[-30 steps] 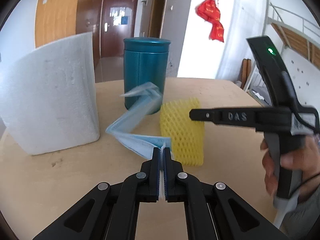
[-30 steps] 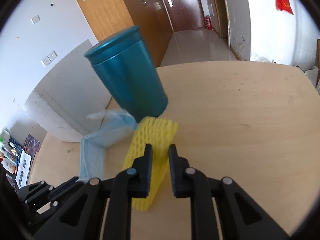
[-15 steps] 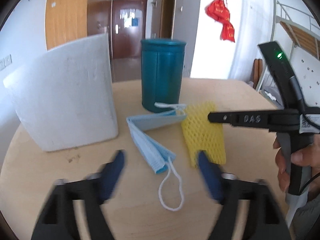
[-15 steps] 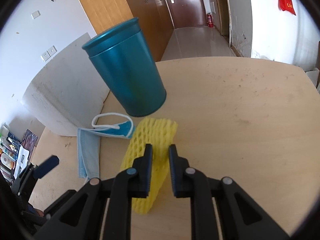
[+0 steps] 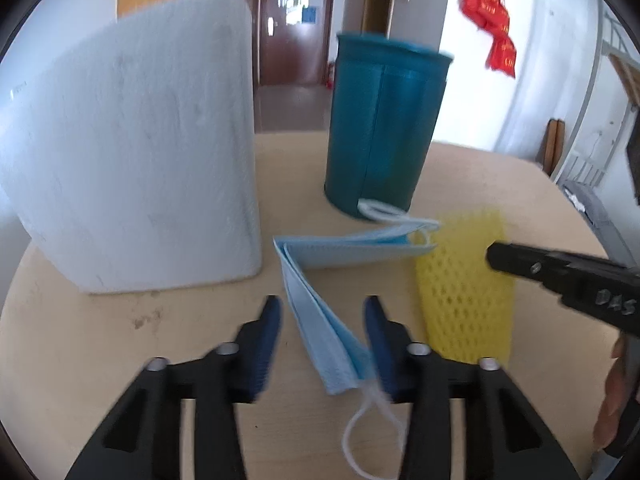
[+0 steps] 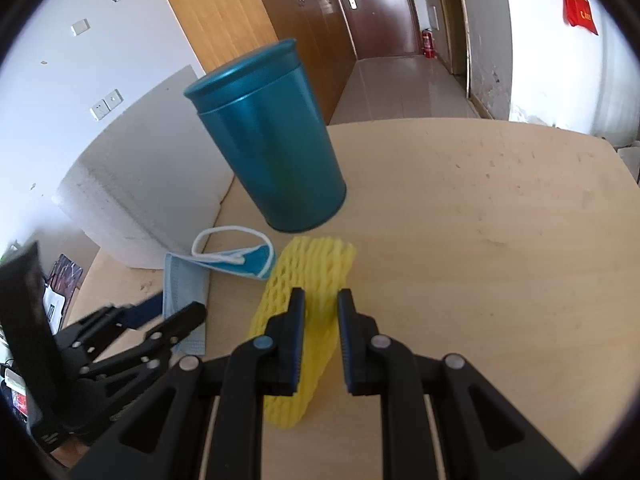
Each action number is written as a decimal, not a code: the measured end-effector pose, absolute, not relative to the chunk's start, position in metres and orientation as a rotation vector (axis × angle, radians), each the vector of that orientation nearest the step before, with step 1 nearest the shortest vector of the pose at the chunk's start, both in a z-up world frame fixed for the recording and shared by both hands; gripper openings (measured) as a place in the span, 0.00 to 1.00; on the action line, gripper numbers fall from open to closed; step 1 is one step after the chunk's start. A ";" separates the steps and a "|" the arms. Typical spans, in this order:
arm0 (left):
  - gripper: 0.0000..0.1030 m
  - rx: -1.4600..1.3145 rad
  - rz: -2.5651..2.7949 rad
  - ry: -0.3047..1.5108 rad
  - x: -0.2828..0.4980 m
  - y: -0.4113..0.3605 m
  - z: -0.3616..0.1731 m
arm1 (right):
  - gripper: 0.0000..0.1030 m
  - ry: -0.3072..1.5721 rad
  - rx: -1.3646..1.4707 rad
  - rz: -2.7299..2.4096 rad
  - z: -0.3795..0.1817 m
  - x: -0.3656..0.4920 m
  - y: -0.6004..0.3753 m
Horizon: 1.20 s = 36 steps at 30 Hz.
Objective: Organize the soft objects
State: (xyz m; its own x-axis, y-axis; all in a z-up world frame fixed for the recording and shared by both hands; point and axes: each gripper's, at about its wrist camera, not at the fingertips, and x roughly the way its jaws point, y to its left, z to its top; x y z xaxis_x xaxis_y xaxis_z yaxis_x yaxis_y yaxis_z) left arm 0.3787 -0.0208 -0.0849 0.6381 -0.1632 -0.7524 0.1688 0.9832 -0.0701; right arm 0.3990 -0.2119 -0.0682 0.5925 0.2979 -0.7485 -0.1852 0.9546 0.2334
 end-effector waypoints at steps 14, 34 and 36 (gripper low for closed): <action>0.09 -0.040 -0.221 0.774 0.350 -0.003 -0.066 | 0.19 0.833 0.137 0.314 -0.054 0.380 -0.218; 0.14 0.006 -0.228 0.779 0.351 -0.008 -0.069 | 0.55 0.906 0.057 0.292 -0.077 0.390 -0.206; 0.33 -0.008 -0.229 0.800 0.354 -0.006 -0.070 | 0.60 0.893 0.054 0.297 -0.074 0.388 -0.206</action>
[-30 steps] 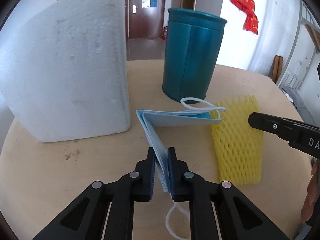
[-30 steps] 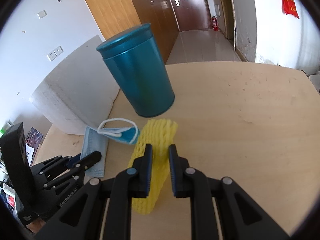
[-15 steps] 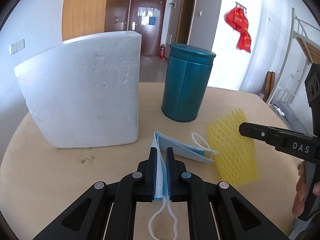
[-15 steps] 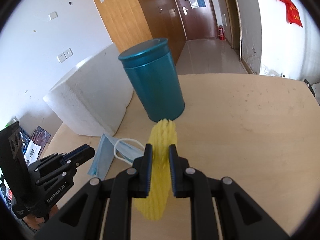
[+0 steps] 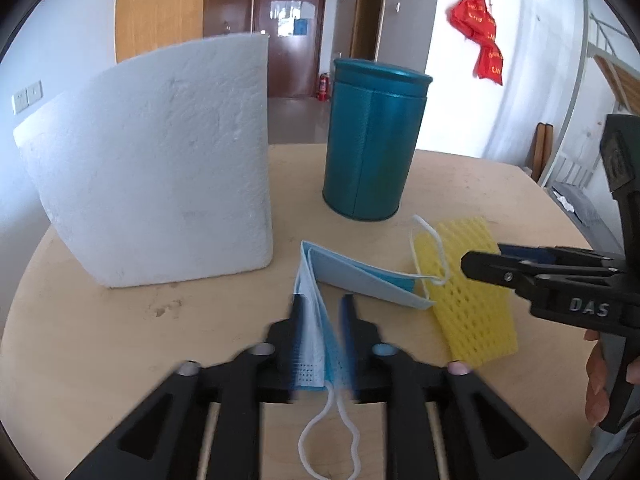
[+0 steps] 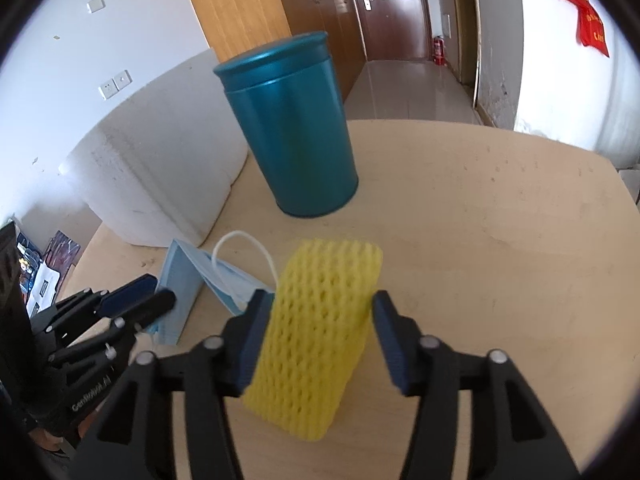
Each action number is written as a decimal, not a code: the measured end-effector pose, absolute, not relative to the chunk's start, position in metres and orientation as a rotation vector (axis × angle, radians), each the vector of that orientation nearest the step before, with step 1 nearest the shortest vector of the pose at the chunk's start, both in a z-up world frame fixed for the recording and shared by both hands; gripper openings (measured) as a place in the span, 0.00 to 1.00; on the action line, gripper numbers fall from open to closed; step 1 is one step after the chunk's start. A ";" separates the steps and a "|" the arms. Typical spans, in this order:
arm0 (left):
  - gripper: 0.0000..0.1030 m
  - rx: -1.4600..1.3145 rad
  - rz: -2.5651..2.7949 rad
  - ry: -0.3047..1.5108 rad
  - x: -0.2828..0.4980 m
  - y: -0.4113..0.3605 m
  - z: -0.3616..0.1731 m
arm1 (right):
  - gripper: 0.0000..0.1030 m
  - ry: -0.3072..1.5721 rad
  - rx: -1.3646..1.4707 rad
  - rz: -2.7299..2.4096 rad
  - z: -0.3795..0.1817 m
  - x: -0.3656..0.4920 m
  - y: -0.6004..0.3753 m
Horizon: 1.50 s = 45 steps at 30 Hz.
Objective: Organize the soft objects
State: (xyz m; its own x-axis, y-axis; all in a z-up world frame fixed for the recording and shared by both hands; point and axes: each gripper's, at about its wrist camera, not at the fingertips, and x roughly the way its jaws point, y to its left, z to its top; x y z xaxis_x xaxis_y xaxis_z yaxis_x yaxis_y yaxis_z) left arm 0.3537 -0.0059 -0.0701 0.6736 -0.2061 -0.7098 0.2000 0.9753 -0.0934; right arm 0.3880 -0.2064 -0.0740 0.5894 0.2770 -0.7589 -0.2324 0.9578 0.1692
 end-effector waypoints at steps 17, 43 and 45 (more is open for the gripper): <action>0.50 0.005 -0.223 0.874 0.361 -0.011 -0.087 | 0.56 0.957 0.027 0.280 -0.091 0.390 -0.199; 0.02 -0.036 -0.247 0.768 0.350 -0.001 -0.064 | 0.12 0.836 0.087 0.319 -0.059 0.369 -0.212; 0.02 -0.046 -0.233 0.733 0.345 0.005 -0.057 | 0.12 0.815 0.092 0.309 -0.055 0.366 -0.214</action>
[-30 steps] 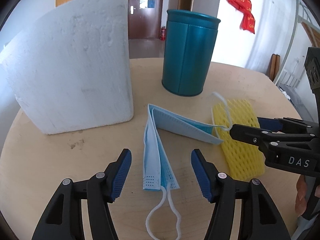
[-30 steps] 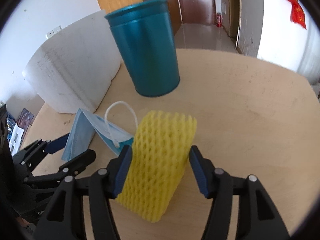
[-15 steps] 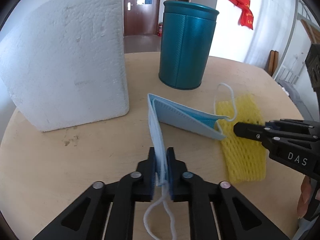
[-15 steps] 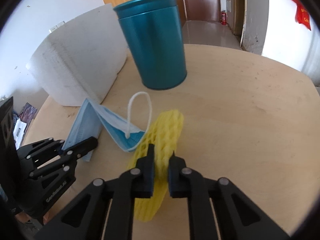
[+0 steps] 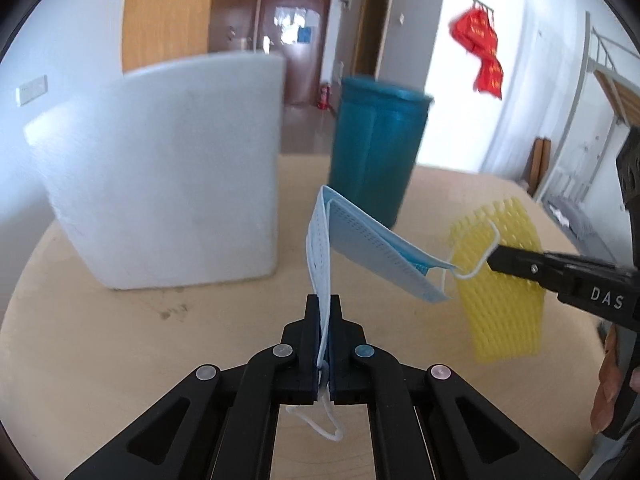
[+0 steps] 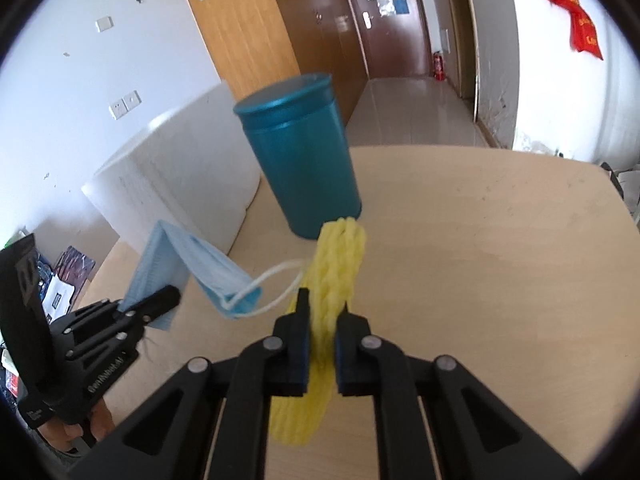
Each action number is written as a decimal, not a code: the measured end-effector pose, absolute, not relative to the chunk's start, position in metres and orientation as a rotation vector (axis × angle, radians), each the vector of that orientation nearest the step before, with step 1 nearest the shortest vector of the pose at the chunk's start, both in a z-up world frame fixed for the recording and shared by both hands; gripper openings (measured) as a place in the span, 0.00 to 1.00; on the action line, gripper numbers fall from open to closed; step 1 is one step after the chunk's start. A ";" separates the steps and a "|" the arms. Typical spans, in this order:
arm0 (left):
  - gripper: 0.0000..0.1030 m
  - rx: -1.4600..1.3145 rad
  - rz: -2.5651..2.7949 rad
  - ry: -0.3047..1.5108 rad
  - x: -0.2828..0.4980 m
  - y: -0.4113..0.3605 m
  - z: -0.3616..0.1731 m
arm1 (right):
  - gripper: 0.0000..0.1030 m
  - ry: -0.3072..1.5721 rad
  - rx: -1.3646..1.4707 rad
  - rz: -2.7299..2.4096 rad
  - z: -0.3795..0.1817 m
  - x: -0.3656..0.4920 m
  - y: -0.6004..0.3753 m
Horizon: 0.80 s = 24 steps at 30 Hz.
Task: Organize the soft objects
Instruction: 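Lift the blue mask with the left tool while the right tool lifts the yellow net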
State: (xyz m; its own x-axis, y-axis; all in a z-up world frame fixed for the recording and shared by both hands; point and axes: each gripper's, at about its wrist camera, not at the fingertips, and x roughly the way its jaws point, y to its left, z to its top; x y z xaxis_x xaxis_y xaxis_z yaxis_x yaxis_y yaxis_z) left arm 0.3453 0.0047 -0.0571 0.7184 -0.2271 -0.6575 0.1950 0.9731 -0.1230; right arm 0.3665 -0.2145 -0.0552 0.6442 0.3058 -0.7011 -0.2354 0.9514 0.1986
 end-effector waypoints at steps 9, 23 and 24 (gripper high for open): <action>0.02 -0.087 -0.190 0.669 0.339 0.023 -0.046 | 0.12 0.769 0.103 0.269 -0.050 0.367 -0.215; 0.02 -0.074 -0.133 0.535 0.313 0.028 -0.031 | 0.12 0.687 0.074 0.279 -0.035 0.348 -0.209; 0.02 -0.074 -0.131 0.533 0.312 0.029 -0.031 | 0.12 0.678 0.072 0.280 -0.032 0.346 -0.209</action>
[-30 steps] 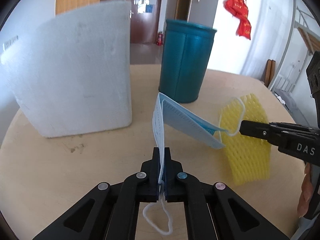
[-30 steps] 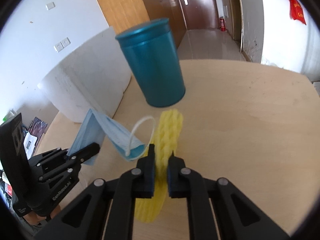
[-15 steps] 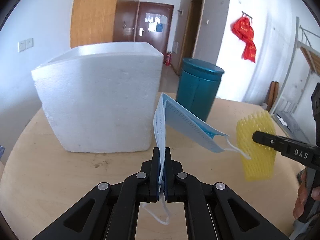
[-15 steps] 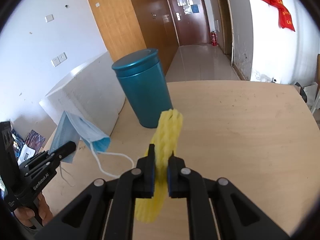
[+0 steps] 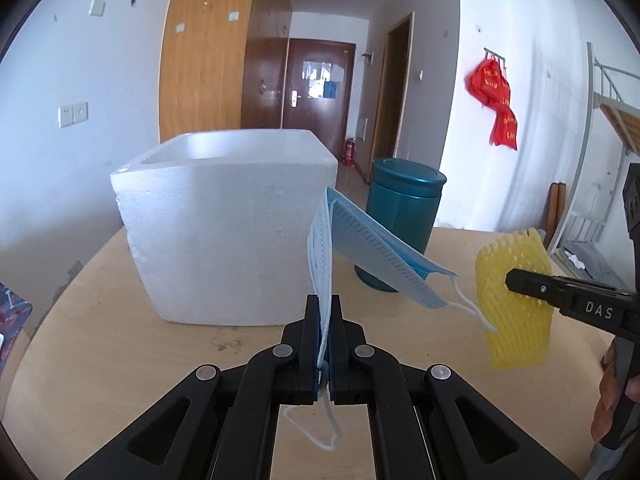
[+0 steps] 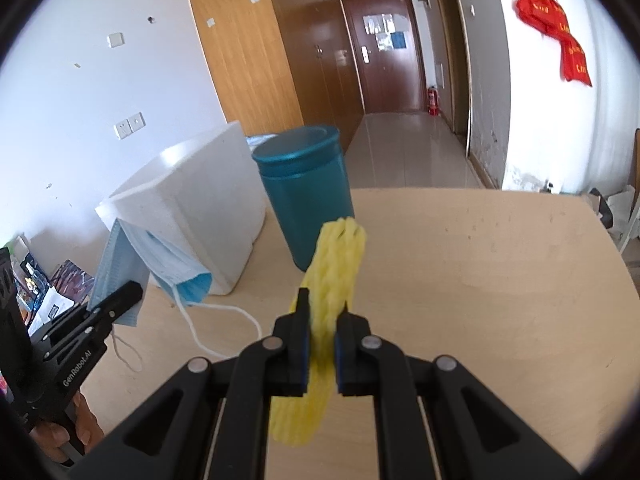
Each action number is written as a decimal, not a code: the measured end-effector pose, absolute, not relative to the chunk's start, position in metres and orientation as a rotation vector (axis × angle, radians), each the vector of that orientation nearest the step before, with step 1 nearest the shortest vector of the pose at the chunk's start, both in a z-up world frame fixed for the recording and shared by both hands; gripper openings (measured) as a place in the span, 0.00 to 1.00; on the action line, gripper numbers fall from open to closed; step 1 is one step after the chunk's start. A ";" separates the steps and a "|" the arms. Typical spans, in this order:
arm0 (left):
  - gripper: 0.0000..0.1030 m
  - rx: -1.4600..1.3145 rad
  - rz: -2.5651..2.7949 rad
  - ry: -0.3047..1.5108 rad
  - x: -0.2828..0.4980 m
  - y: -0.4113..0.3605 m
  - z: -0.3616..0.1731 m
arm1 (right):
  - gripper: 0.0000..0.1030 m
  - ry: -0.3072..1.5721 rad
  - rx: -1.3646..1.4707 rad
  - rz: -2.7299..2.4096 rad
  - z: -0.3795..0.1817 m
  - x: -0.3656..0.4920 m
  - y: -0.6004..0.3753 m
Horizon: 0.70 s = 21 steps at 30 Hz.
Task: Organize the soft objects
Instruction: 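Lift the blue mask with the left tool while the right tool lifts the yellow net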
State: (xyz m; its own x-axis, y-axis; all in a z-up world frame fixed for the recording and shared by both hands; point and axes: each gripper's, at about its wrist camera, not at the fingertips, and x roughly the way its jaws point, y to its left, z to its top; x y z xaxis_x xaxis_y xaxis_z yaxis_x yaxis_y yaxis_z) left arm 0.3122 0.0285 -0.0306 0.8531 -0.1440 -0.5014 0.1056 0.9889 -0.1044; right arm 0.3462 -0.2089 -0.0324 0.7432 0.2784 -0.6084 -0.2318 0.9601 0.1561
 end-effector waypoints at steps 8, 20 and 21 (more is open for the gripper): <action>0.02 -0.064 -0.107 0.457 0.294 0.028 -0.016 | 0.12 0.602 0.062 0.310 -0.015 0.325 -0.203; 0.02 -0.063 -0.056 0.372 0.257 0.038 0.000 | 0.12 0.444 0.019 0.392 0.015 0.290 -0.183; 0.02 -0.061 -0.052 0.367 0.253 0.039 0.002 | 0.12 0.440 0.019 0.397 0.016 0.289 -0.182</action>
State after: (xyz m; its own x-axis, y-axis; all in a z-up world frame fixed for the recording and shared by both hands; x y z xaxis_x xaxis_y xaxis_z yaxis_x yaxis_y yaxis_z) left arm 0.2532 0.0386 0.0023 0.9323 -0.0616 -0.3565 0.0395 0.9968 -0.0689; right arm 0.2890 -0.1820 0.0162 0.8297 0.3779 -0.4107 -0.3696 0.9235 0.1030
